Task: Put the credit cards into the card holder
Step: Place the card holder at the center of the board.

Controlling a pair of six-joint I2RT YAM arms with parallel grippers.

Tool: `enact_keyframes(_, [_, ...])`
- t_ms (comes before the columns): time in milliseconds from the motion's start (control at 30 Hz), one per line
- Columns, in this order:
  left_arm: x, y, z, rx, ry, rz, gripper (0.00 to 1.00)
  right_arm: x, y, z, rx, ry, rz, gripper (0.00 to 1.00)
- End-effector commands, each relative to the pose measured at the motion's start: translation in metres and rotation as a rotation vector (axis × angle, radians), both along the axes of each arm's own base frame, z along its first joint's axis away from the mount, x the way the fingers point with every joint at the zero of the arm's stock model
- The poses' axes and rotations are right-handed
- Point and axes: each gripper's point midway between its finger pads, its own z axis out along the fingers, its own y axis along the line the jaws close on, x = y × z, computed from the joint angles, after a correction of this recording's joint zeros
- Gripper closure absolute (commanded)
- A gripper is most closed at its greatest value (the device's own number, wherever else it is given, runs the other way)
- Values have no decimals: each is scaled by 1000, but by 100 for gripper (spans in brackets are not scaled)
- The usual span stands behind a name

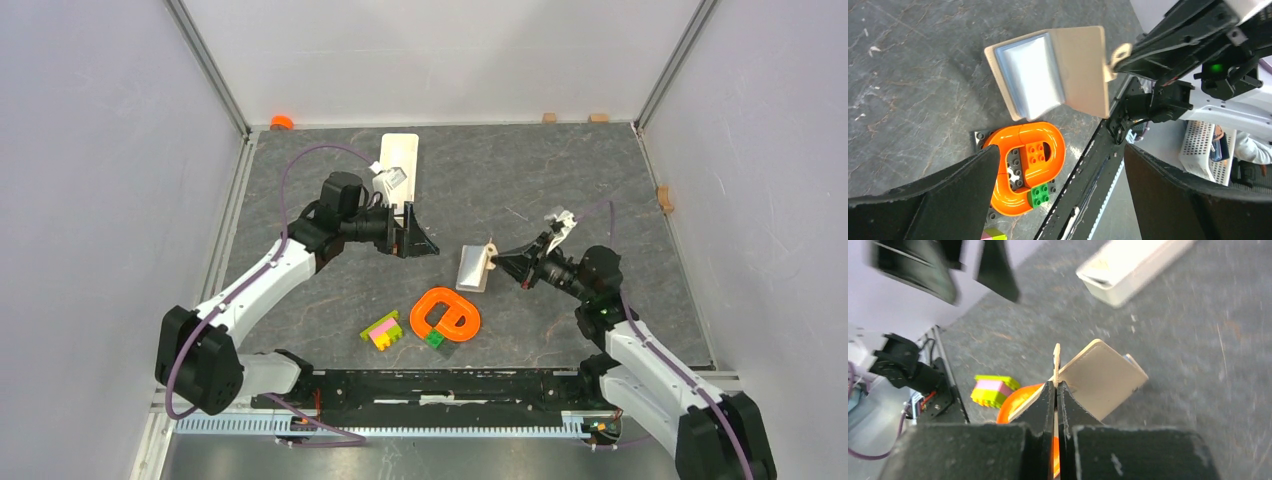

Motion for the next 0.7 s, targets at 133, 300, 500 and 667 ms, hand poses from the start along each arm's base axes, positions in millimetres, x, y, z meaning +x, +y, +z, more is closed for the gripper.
enact_keyframes(133, [8, 8, -5, 56, -1, 72, 0, 34, -66, -108, -279, 296, -445, 84])
enact_keyframes(300, [8, 9, -8, 66, 2, 77, 0, 30, -106, -129, -384, 386, -651, 38])
enact_keyframes(500, [8, 9, -10, 69, 12, 76, 0, 26, -120, -117, -389, 403, -729, 16])
enact_keyframes(667, [8, 8, -12, 69, 21, 74, 0, 24, -102, -97, -297, 397, -671, 2])
